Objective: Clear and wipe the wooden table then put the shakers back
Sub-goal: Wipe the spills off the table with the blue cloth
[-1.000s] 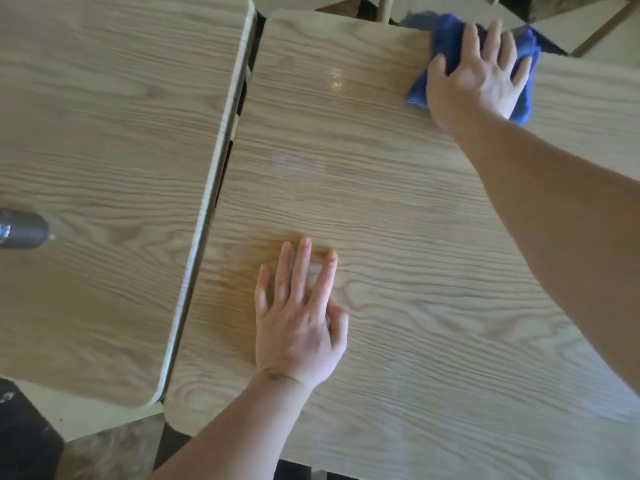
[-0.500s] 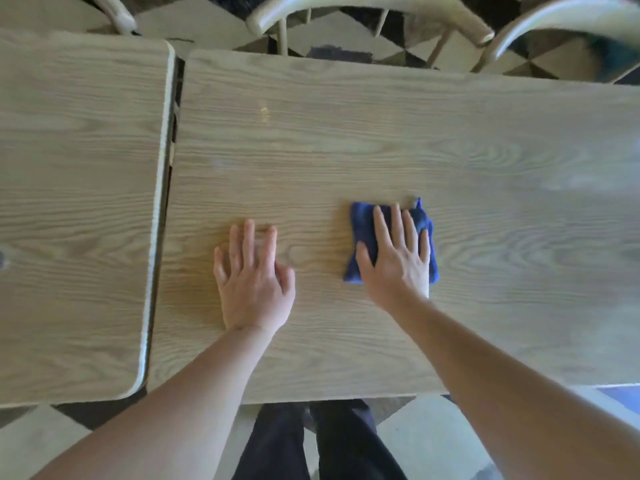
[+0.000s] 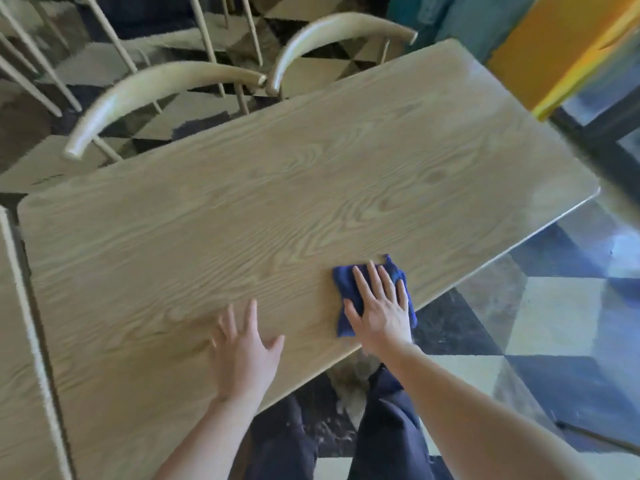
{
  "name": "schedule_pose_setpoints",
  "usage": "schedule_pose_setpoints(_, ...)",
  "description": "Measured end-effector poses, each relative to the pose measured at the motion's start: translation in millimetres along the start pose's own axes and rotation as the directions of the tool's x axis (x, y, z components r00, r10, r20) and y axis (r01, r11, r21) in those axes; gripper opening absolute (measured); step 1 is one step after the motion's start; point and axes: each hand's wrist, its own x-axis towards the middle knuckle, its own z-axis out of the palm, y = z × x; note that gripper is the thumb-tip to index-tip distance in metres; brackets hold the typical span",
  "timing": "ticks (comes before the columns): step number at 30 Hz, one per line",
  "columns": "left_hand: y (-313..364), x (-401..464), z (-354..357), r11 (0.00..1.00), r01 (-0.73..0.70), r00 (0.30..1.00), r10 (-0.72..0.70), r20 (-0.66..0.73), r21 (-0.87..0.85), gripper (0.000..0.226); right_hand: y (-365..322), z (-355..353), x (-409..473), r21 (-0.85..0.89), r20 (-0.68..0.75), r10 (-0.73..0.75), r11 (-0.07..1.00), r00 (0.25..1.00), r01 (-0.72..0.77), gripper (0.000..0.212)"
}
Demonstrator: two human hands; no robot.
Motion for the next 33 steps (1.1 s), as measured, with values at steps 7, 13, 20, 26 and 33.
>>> schedule_pose_setpoints(7,126.7,15.2,24.9,0.99,-0.076,0.995,0.068,0.075,0.117,0.084,119.7,-42.0,71.6,0.078,-0.09,0.131,0.989,0.987,-0.124,0.068)
schedule_pose_setpoints(13,305.3,62.4,45.6,0.993,-0.076,0.987,0.063,0.149,0.087,0.085,232.8,-86.9,147.6,0.122,-0.15,0.193,0.977,0.97,-0.176,0.067)
schedule_pose_setpoints(20,487.4,109.4,75.5,0.977,-0.205,0.966,0.211,0.149,-0.056,0.101,395.4,-150.6,239.2,0.086,-0.175,0.206,0.977,0.963,-0.194,0.067)
schedule_pose_setpoints(26,574.4,120.1,99.2,0.991,-0.083,0.965,0.053,0.256,0.109,0.129,472.7,-184.2,277.3,-0.045,-0.073,-0.026,0.999,0.997,0.022,0.068)
schedule_pose_setpoints(33,574.4,121.2,101.1,0.991,-0.05,0.966,0.015,0.258,0.128,0.132,496.3,-191.8,296.0,-0.099,-0.046,-0.213,0.973,0.976,0.207,0.068)
